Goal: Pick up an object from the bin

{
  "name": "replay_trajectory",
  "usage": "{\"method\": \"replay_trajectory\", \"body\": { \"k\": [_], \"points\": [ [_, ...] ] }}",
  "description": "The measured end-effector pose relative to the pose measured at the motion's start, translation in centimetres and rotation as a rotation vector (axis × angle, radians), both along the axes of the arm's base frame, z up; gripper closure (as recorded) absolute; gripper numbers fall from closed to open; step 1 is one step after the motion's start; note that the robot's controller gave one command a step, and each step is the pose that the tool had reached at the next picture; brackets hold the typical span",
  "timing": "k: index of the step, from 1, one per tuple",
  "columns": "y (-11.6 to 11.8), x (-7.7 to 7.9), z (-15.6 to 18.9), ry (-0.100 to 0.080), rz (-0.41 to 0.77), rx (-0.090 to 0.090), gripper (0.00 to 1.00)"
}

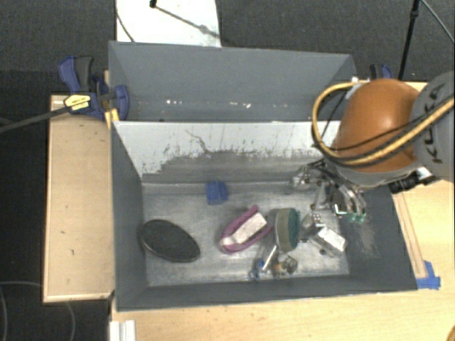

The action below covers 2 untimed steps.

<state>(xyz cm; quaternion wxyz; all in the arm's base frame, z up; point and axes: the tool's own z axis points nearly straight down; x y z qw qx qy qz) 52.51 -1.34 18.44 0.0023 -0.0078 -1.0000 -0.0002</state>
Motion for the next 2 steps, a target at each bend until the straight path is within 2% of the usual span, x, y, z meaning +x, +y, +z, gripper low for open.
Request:
{"method": "replay_trajectory", "body": {
  "k": [1, 2],
  "points": [
    [0.3, -0.4, -9.7, -0.03, -0.127, 0.002, 0.0],
    [10.6, 2.0, -5.6, -0.013, -0.042, 0.006, 0.0]
  ]
}}
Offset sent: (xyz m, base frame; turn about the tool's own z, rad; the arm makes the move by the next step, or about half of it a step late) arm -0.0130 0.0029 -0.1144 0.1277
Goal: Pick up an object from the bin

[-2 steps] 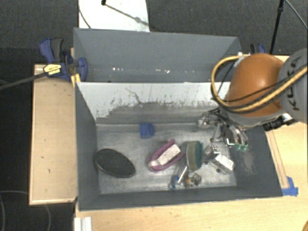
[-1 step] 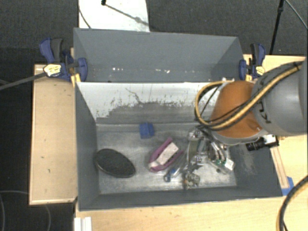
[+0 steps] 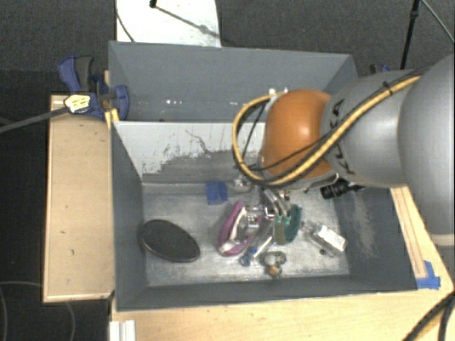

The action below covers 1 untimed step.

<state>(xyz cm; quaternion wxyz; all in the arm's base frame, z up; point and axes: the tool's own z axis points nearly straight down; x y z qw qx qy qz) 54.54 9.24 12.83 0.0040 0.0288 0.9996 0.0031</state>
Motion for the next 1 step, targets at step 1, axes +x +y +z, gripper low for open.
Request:
{"method": "replay_trajectory", "body": {
  "k": [1],
  "points": [
    [-9.25, -3.79, -1.17, 0.007, -0.154, -0.007, 0.0]
  ]
}}
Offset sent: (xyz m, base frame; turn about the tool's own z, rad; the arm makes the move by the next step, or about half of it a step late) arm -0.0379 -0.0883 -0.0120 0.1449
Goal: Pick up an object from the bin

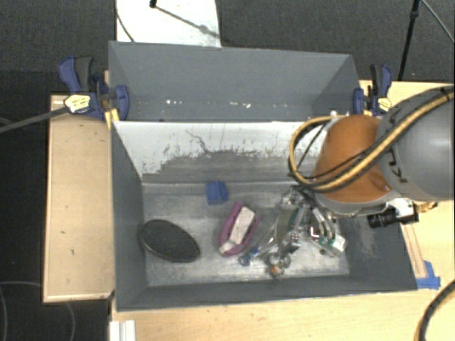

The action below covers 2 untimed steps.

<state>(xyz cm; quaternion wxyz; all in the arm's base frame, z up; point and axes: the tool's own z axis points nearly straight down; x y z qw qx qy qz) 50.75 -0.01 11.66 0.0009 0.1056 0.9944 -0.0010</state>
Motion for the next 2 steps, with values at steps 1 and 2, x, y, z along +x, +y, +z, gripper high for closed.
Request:
{"method": "replay_trajectory", "body": {
  "k": [1, 2],
  "points": [
    [-4.8, -1.3, 12.6, -0.009, 0.049, 0.0, 0.0],
    [0.0, 1.8, -3.8, 0.01, 0.336, -0.002, 0.0]
  ]
}}
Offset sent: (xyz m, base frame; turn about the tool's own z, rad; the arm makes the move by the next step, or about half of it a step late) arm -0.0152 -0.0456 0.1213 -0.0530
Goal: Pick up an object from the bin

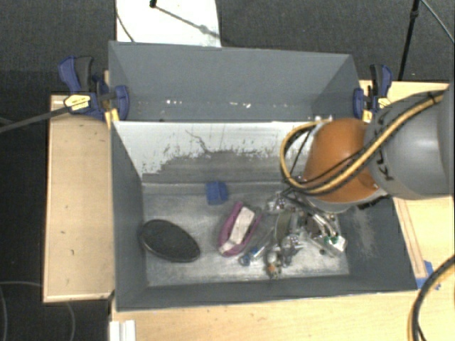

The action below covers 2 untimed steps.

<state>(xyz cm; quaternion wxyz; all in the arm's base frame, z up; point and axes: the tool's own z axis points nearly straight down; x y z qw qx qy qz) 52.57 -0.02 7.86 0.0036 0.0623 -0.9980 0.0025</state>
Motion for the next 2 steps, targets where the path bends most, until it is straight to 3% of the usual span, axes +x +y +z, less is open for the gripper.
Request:
{"method": "replay_trajectory", "body": {
  "k": [1, 2],
  "points": [
    [-0.3, -0.1, 0.1, 0.0, -0.003, -0.004, 1.0],
    [0.3, 1.2, 13.3, -0.017, 0.204, 0.005, 1.0]
  ]
}}
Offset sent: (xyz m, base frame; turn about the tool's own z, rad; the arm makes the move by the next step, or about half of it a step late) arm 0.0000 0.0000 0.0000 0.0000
